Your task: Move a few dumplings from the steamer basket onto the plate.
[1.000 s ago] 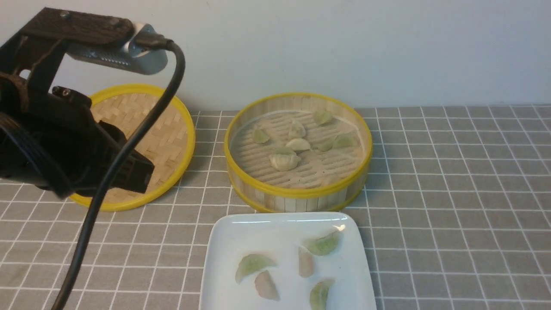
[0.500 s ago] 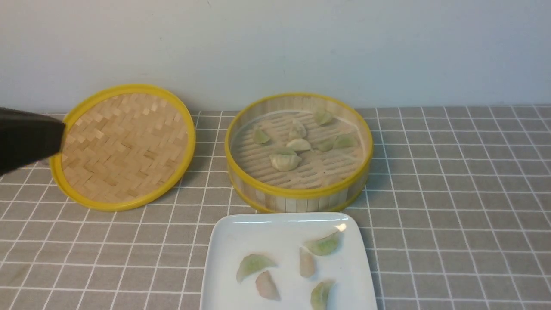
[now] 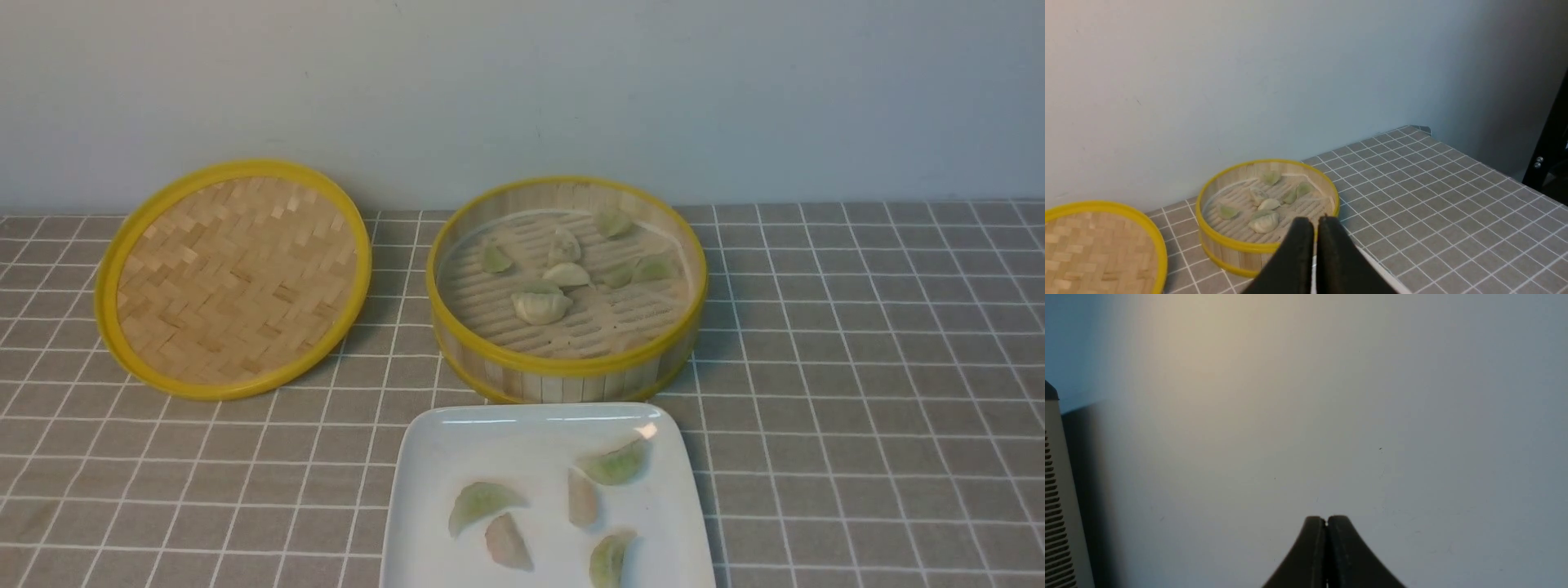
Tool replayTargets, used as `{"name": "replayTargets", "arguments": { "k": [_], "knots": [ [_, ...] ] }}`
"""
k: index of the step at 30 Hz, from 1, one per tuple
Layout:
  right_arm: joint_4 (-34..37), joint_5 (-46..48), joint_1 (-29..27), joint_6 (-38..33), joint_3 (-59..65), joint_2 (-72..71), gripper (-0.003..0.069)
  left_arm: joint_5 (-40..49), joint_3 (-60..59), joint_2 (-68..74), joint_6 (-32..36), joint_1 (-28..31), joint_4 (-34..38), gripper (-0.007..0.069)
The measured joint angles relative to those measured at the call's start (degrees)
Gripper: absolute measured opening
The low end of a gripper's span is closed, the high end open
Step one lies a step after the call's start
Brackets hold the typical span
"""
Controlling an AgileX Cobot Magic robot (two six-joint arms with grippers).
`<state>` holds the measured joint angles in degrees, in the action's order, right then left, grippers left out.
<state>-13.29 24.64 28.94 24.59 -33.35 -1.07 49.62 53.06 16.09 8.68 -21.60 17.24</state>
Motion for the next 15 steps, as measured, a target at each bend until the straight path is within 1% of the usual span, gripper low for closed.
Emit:
{"name": "replayTargets", "arguments": {
  "k": [8, 12, 15],
  "knots": [
    [0.0, 0.0, 0.0, 0.0, 0.0, 0.0, -0.0013, -0.68, -0.78, -0.26, 0.87, 0.0, -1.37, -0.0005],
    [0.0, 0.0, 0.0, 0.0, 0.0, 0.0, -0.0013, -2.4, -1.51, -0.26, 0.89, 0.0, -4.56, -0.0005],
    [0.0, 0.0, 0.0, 0.0, 0.0, 0.0, -0.0013, -5.62, -3.91, -0.36, 0.89, 0.0, -6.73, -0.0005]
  ]
}}
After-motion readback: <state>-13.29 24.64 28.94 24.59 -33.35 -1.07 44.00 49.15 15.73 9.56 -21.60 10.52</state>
